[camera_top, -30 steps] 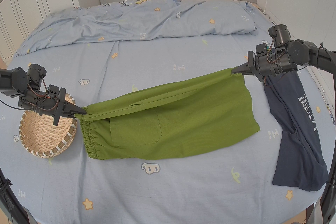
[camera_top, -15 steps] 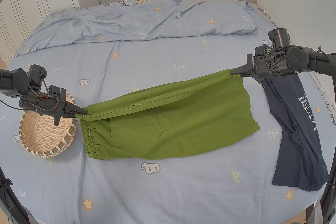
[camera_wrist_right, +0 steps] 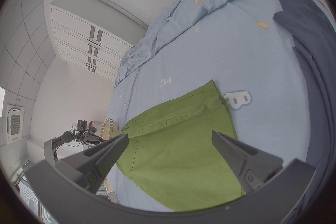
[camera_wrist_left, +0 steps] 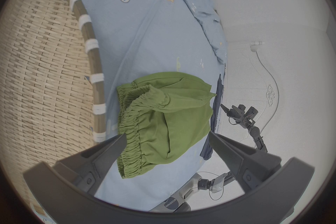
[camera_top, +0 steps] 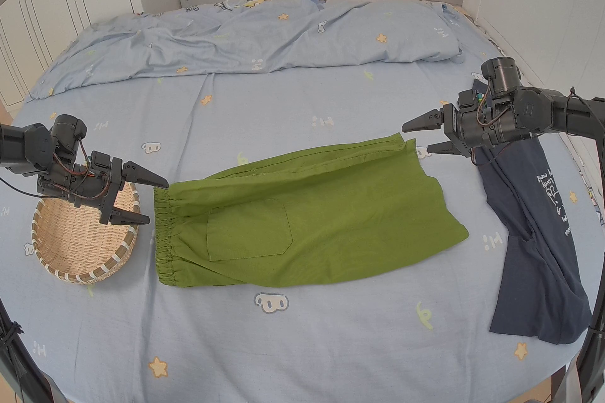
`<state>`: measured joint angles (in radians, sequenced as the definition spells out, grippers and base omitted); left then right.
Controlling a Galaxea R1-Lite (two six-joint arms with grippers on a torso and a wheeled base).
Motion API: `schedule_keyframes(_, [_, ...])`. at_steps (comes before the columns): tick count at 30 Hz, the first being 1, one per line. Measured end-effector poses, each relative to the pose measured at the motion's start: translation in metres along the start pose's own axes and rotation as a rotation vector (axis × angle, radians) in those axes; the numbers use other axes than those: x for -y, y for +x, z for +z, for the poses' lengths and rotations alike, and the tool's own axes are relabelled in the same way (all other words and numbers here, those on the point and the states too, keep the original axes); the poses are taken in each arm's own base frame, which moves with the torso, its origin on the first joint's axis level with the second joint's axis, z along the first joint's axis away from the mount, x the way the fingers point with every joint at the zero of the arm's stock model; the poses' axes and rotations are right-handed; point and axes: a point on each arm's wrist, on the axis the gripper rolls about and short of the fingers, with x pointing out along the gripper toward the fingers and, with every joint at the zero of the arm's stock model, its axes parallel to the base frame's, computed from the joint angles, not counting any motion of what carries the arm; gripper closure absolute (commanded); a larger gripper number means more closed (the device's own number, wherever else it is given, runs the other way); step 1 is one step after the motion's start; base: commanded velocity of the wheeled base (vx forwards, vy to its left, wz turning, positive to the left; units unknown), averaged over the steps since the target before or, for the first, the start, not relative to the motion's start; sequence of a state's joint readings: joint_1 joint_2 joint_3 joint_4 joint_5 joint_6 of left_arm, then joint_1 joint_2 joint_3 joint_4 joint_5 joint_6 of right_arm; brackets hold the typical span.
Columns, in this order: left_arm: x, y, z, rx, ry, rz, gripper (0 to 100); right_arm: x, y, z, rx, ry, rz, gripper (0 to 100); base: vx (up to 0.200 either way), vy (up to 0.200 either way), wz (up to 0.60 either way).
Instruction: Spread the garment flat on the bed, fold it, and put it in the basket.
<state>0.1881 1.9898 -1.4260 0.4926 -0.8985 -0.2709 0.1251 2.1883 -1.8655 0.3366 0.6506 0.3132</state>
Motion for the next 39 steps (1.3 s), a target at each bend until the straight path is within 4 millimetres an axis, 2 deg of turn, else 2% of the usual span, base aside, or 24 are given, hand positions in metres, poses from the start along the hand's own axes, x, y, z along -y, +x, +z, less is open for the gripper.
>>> schedule_keyframes(6, [0.002,0.002,-0.003,-0.01,0.007,-0.007,0,0.004,0.001,-0.008,-0.011,0.01,-0.003,0,0.0,0.0,0.0])
schedule_keyframes(12, [0.001,0.01,-0.014,-0.021,0.083,-0.018,0,0.007,-0.005,-0.025,-0.027,0.029,-0.002,0,0.0,0.0,0.0])
schedule_keyframes(19, [-0.012,0.021,-0.045,-0.036,0.159,-0.022,0,0.009,-0.02,-0.061,-0.027,0.06,0.007,0,0.0,0.0,0.0])
schedule_keyframes(27, [-0.031,0.033,-0.089,-0.007,0.299,-0.01,0,-0.002,-0.049,-0.096,-0.016,0.087,0.014,0,0.0,0.0,0.0])
schedule_keyframes(32, [-0.036,0.035,-0.106,-0.006,0.339,0.01,0,-0.012,-0.066,-0.114,-0.012,0.089,0.018,0,0.0,0.0,0.0])
schedule_keyframes(39, [-0.035,0.033,-0.116,0.006,0.357,0.102,0,-0.02,-0.076,-0.122,-0.01,0.08,0.025,0,0.0,0.0,0.0])
